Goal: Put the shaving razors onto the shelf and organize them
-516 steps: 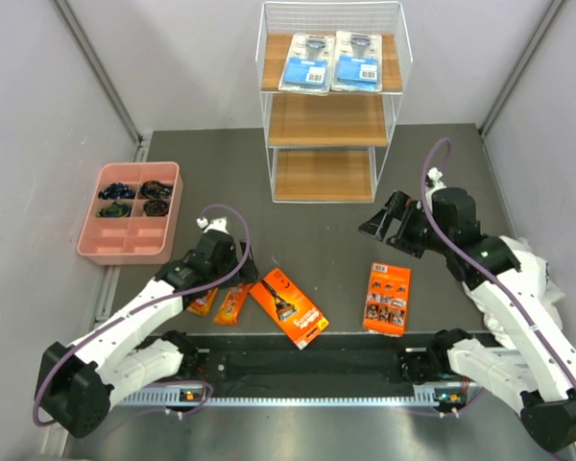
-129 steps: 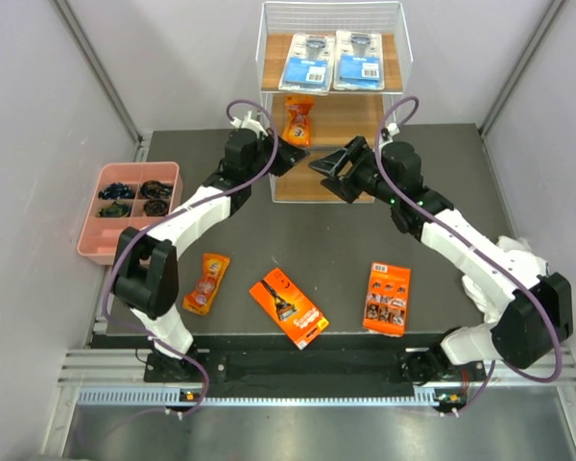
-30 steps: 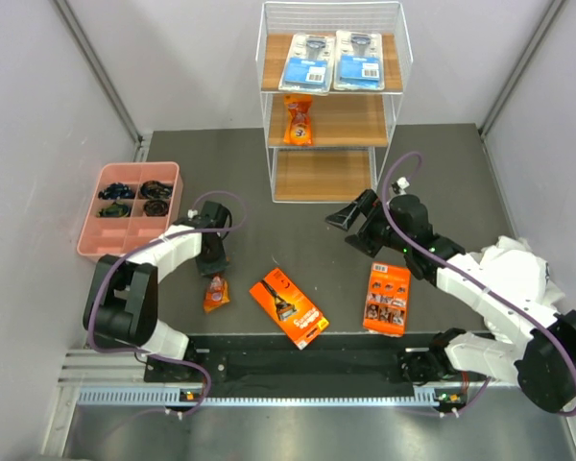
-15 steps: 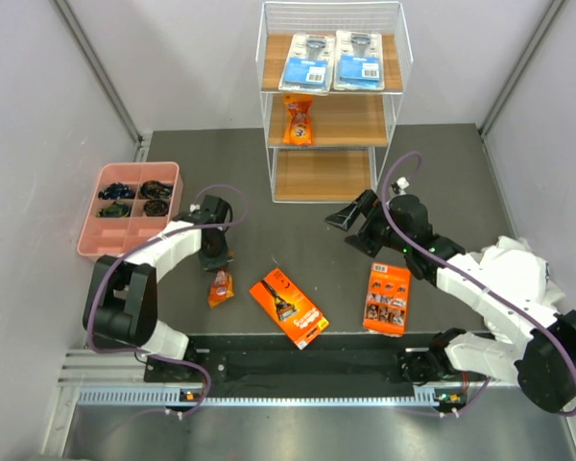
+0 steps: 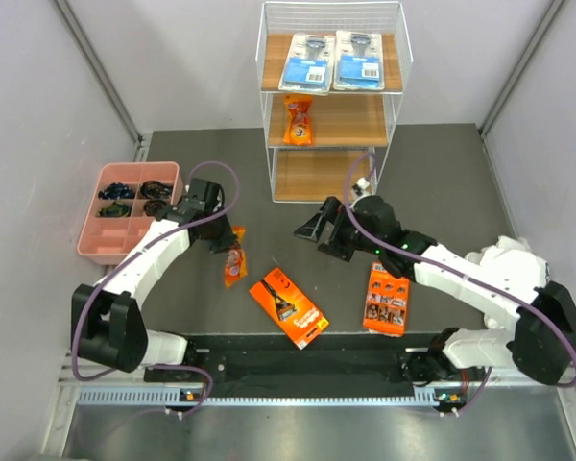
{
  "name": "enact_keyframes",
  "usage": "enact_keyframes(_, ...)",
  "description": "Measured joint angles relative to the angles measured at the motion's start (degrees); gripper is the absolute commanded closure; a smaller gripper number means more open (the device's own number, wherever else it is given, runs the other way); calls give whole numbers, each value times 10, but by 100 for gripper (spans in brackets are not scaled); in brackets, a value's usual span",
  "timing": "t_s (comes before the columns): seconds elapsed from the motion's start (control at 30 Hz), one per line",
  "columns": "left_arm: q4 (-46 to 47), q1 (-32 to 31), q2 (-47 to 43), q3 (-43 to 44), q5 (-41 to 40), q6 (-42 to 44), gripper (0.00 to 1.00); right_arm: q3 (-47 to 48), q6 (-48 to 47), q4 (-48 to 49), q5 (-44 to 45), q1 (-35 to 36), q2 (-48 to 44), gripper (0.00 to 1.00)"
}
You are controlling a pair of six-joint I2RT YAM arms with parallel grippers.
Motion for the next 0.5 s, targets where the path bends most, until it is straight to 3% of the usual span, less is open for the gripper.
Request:
enact_keyframes(0.2, 11, 0, -4, 3, 65, -32, 100, 45, -6, 23, 9, 71, 64, 1)
enact_keyframes(0.5, 36, 0, -38, 3, 108, -90, 100, 111, -3, 71, 16, 148, 182, 10)
